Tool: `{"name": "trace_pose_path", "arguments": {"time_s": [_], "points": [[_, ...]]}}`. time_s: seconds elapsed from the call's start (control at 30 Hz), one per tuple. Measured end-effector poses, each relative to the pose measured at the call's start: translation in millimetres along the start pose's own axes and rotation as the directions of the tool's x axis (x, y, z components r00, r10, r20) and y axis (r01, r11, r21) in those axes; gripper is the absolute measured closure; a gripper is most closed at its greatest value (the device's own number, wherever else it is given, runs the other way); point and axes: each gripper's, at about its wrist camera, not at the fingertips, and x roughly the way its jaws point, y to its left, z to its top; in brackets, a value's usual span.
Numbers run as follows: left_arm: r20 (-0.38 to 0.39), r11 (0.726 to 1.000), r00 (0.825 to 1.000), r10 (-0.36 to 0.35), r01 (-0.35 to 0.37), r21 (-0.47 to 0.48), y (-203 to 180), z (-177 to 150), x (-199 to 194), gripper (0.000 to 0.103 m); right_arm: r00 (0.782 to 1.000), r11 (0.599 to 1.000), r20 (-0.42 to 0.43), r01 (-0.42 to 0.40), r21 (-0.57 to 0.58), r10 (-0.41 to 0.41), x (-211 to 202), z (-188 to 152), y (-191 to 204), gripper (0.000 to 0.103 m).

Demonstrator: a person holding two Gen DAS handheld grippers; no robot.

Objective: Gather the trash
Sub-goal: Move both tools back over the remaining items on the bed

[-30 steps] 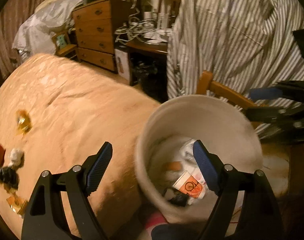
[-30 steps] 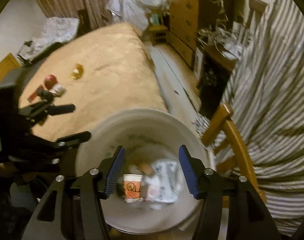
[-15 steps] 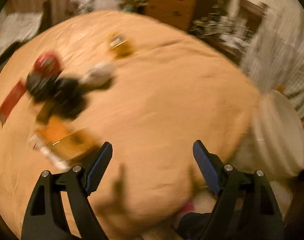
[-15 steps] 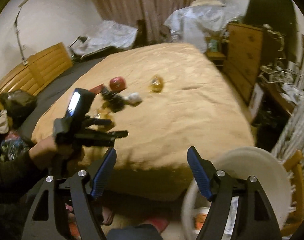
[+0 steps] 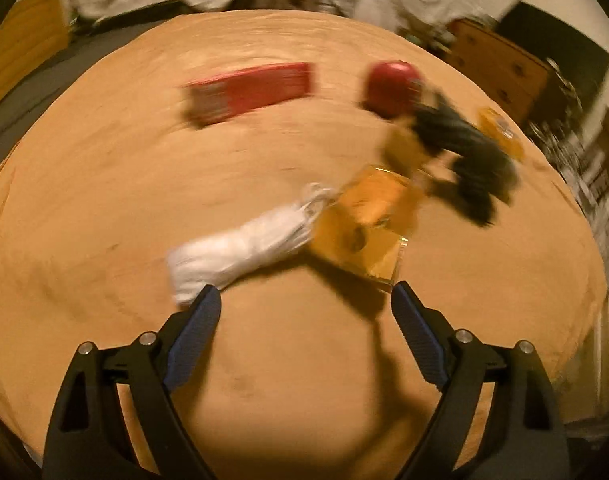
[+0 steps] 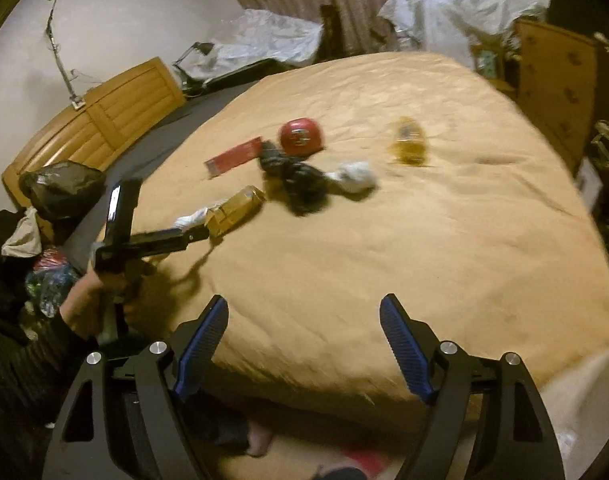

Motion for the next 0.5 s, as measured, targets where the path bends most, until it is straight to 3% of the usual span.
{"name": "trace_pose_path", "arguments": {"time_s": [0.13,0.3,0.4,0.5], "points": [[0.015,0.996,1.0,0.012,-0.011,-0.09,34.3,-1.6,-4.0,0.018,0.998,0.999,-0.034,-0.05,-0.008,0.05,47.8,18.2,19.5,0.024],[0.041,0.994,0.999,0.004,0.001,-0.109,56.5,3.2,-11.8,0.018,0.994,0.994,-0.078,-0.081,-0.071,0.075,102.2,33.9,44.7,0.024],[0.039,0.996,0.999,-0.023,0.027,-0.085,59.7,9.7,-10.4,0.018,0.99,0.969,-0.124,-0.088,-0.232,0.061,135.2,46.5,70.3,0.024],[0.03,0.999,0.999,-0.041,0.042,-0.01,59.2,12.1,-12.8,0.018,0.987,0.874,-0.163,-0.069,-0.481,-0.012,165.2,59.1,100.7,0.024]]}}
